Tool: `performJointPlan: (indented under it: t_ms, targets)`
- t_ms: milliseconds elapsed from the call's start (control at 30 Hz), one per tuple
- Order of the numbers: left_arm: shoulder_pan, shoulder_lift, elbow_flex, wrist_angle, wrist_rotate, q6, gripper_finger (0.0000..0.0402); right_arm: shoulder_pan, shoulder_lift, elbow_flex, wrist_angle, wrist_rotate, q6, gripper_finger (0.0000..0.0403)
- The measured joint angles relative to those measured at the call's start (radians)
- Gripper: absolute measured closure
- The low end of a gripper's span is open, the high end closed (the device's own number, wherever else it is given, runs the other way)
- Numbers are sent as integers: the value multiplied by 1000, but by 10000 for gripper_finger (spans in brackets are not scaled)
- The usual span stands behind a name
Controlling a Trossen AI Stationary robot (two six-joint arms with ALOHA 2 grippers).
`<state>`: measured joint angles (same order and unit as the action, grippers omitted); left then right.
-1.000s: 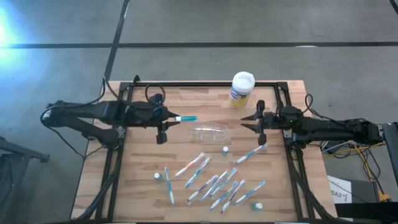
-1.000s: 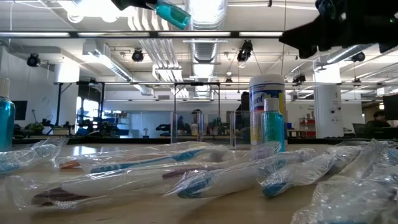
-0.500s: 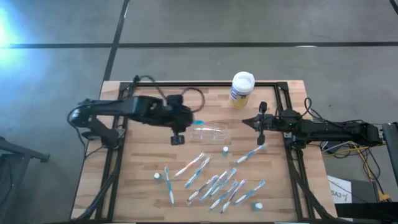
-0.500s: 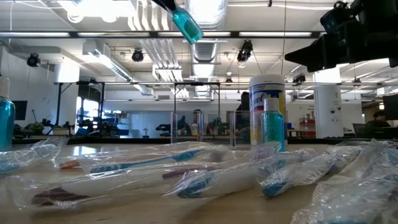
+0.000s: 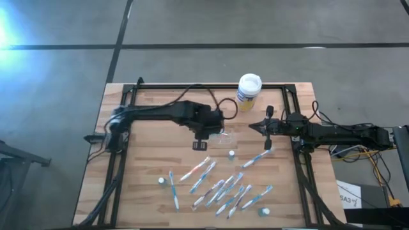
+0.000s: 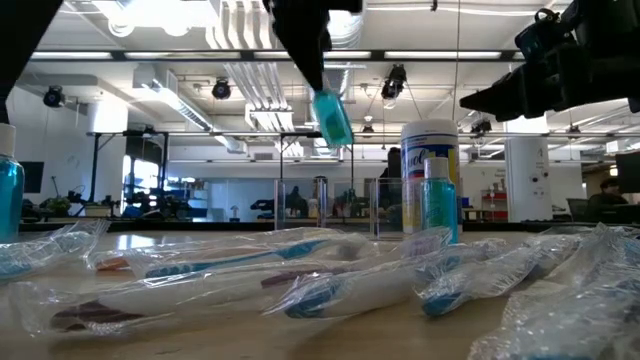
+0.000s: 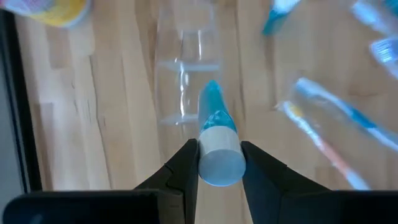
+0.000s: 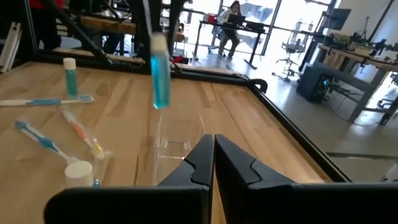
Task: Pick & Place toothbrushing station
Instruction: Put the blue mouthwash into the transparent organizer
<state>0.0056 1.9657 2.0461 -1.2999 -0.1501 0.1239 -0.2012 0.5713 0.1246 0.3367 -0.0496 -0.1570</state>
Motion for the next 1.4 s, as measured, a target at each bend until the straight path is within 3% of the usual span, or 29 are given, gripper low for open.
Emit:
performJointPlan:
  t_ms: [467,1400]
  targets:
    - [73,215,160,-83,10,133,303,0,-1,0,-27,-12,-8,394]
    - [119,340,162,-64,10,103,303,0,0,5,-19,-65,16,394]
